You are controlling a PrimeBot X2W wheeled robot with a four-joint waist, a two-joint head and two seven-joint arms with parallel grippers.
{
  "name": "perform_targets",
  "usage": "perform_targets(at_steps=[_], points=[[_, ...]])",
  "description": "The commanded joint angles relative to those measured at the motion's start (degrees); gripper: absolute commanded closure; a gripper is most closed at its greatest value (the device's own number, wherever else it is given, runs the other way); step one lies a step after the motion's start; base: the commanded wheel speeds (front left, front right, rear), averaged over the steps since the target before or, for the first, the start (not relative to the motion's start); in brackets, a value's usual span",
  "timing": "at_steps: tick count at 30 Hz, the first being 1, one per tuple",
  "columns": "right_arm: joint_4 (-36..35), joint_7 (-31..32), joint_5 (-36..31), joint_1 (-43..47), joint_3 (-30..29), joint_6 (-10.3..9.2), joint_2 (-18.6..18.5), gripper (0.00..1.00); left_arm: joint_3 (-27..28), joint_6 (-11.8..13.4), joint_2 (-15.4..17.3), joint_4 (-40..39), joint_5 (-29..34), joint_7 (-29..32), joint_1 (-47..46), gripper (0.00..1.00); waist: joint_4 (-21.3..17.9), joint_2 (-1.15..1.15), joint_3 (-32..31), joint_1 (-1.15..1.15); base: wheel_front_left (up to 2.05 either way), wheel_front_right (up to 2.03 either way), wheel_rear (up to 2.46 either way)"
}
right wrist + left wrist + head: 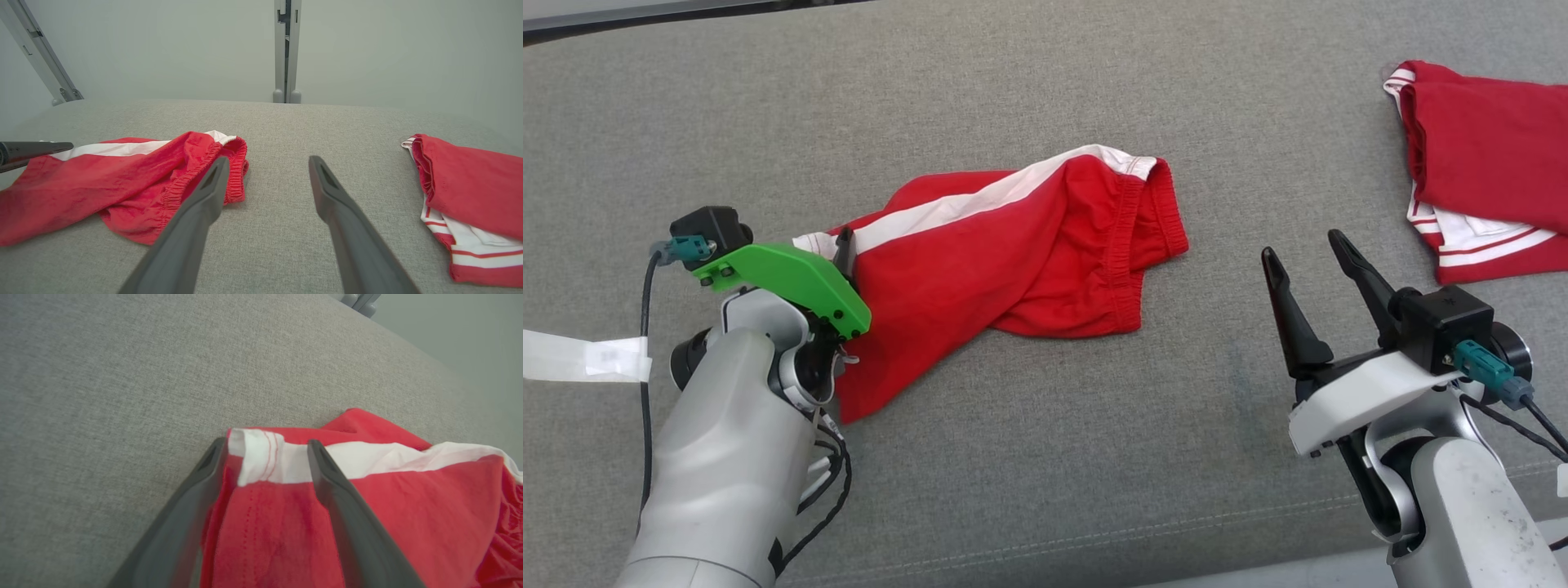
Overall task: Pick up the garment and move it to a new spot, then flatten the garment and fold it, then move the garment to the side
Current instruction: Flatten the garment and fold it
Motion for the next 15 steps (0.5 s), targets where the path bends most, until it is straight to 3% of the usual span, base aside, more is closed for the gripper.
perform_targets(at_steps=[1, 2, 3, 4, 5, 7, 15], points=[[0.12, -0.44, -0.22, -0.68, -0.01, -0.03, -0.07, 0.0, -0.14, -0.02, -0.08, 0.08, -0.1, -0.62, -1.07, 0.09, -0.12, 0.0, 0.08, 0.0, 0.0, 0.0, 0.0], [0.16, -0.4, -0.19, -0.72, 0.05, -0.03, -0.03, 0.0, -0.15, 0.14, 0.0, 0.14, -0.04, -0.69, -1.25, 0.23, -0.18, 0.0, 0.1, 0.0, 0.0, 0.0, 0.0], [0.21, -0.38, -0.18, -0.75, 0.1, -0.03, 0.01, 0.0, -0.25, 0.31, 0.05, 0.21, 0.1, -0.84, -1.34, 0.43, -0.24, 0.0, 0.11, 0.0, 0.0, 0.0, 0.0], [0.24, -0.42, -0.14, -0.78, 0.13, -0.03, 0.05, 0.0, -0.35, 0.44, 0.07, 0.31, 0.18, -0.81, -1.42, 0.53, -0.29, 0.0, 0.13, 0.0, 0.0, 0.0, 0.0], [0.29, -0.47, -0.07, -0.78, 0.13, -0.03, 0.08, 0.0, -0.58, 0.52, 0.12, 0.49, 0.37, -0.53, -1.52, 0.73, -0.32, 0.0, 0.13, 0.0, 0.0, 0.0, 0.0], [0.35, -0.55, 0.14, -0.82, 0.12, -0.03, 0.1, 0.0, -0.87, 0.58, 0.37, 0.61, 0.62, -0.49, -1.78, 0.99, -0.36, 0.0, 0.14, 0.0, 0.0, 0.0, 0.0], [0.94, 0.37, 1.68, -2.01, 0.58, -0.03, -0.45, 0.0, -2.32, -0.21, 0.8, -0.95, 1.86, -1.65, -0.74, 1.0, 0.44, 0.0, -0.19, 0.0, 0.0, 0.0, 0.0]])
